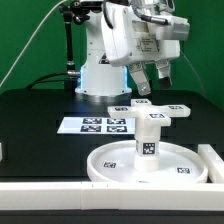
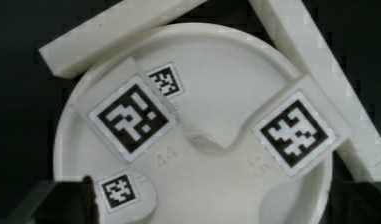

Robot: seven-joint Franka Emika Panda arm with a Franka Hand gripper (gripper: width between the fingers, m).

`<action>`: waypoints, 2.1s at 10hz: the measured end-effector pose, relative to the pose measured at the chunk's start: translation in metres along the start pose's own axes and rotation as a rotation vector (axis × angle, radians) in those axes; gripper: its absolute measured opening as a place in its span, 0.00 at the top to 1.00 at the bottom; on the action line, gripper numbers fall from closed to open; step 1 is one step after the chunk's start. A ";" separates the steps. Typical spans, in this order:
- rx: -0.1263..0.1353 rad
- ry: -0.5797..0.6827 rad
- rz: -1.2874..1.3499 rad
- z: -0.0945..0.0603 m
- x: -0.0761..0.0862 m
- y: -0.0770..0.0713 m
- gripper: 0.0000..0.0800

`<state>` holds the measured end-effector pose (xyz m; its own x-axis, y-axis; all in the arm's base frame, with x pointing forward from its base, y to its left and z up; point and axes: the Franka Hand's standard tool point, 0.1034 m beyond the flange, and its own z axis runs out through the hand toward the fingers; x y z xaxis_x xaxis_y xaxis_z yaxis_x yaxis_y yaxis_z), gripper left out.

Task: Assemble round table

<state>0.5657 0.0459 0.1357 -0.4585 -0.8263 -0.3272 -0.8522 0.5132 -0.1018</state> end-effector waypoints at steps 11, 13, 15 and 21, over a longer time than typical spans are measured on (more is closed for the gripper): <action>-0.175 -0.024 -1.413 0.009 -0.009 0.001 0.19; -0.205 -0.033 -1.612 0.009 -0.011 0.005 0.19; -0.208 -0.048 -1.749 0.009 -0.009 0.004 0.19; -0.288 -0.118 -2.429 0.008 -0.003 0.003 0.19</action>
Offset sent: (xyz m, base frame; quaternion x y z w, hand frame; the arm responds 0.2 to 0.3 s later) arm 0.0169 0.0215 -0.0069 -0.0547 -0.1083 -0.3766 0.9184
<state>0.5661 0.0519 0.1290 0.9326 0.3509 0.0843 0.3598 -0.9222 -0.1418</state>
